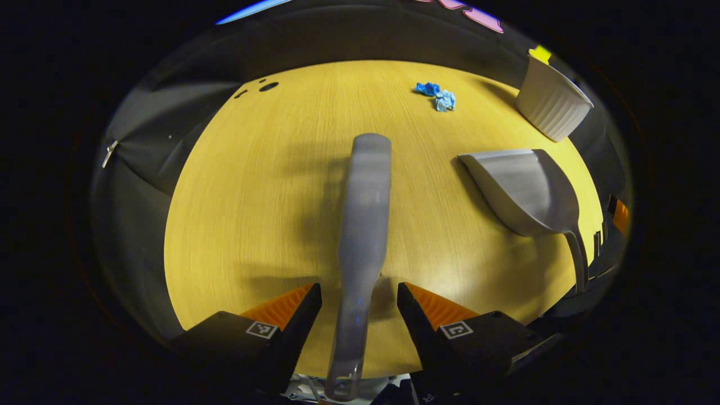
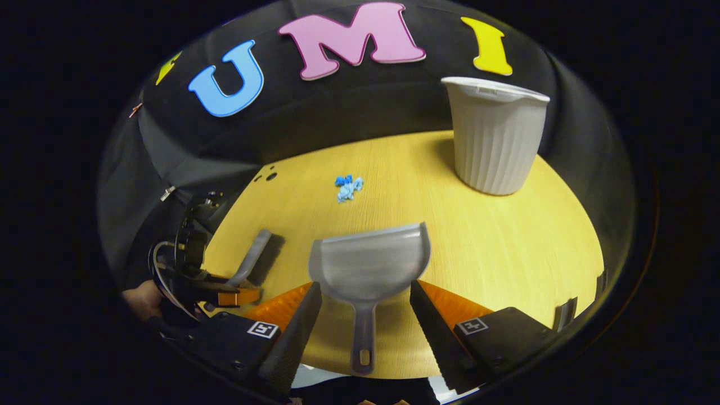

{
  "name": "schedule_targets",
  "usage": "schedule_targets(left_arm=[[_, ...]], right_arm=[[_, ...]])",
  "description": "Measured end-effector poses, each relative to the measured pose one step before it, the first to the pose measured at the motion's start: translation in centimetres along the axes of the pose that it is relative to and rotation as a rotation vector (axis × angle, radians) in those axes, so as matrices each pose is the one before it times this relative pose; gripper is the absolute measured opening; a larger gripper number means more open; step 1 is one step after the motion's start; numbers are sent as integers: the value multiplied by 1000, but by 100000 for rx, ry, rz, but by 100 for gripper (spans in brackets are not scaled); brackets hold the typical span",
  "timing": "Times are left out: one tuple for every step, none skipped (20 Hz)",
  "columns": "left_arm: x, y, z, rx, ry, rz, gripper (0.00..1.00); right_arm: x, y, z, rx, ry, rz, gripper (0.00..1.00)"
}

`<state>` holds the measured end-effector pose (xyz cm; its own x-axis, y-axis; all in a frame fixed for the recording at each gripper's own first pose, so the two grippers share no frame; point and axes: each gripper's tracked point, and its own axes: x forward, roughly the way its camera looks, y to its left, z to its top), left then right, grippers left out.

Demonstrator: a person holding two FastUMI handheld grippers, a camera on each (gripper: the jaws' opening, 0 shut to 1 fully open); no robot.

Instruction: Pick up the small broom and dustpan from the desktop, sweep the trash into the dustpan with the broom, and then empty the trash into the garbage bin.

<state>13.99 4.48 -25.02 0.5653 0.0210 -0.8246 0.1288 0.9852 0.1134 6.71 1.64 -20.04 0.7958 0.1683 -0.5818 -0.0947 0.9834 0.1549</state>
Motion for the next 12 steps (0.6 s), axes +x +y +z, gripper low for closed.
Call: schedule_targets(left_arm=[[230, -221, -64, -47, 1767, -155, 87], [271, -331, -143, -226, 1636, -446, 83], [239, -292, -93, -411, 1406, -17, 79], [-181, -479, 463, -541, -914, -625, 69], [270, -91, 93, -49, -49, 1204, 70], [196, -212, 341, 109, 36, -356, 62], [-13, -257, 43, 106, 148, -306, 56], [-55, -269, -117, -159, 592, -1100, 49], [-11, 2, 118, 133, -323, 196, 42], [273, -93, 266, 10, -719, -430, 39], [-139, -17, 197, -412, -1936, -51, 31], [183, 58, 182, -710, -1528, -2, 31]], right_arm=[[595, 474, -799, 646, 3974, 3921, 99], [528, 265, -548, 1924, 3553, 3035, 99], [720, 30, -553, 2401, 3213, 2696, 99], [361, -3, -237, 2078, 2330, 1975, 99], [341, -148, 46, 1037, 1231, 1018, 99], [329, -464, 16, -106, 999, 108, 98], [245, -484, -293, -522, 1856, 294, 98], [211, -488, -342, 435, 2415, 136, 98], [290, -549, -231, 1723, 1807, -206, 99], [68, -410, -115, 1933, 1188, -148, 99], [147, -455, -386, 2140, 1881, -485, 99], [277, -388, -229, 1146, 1571, -428, 99]])
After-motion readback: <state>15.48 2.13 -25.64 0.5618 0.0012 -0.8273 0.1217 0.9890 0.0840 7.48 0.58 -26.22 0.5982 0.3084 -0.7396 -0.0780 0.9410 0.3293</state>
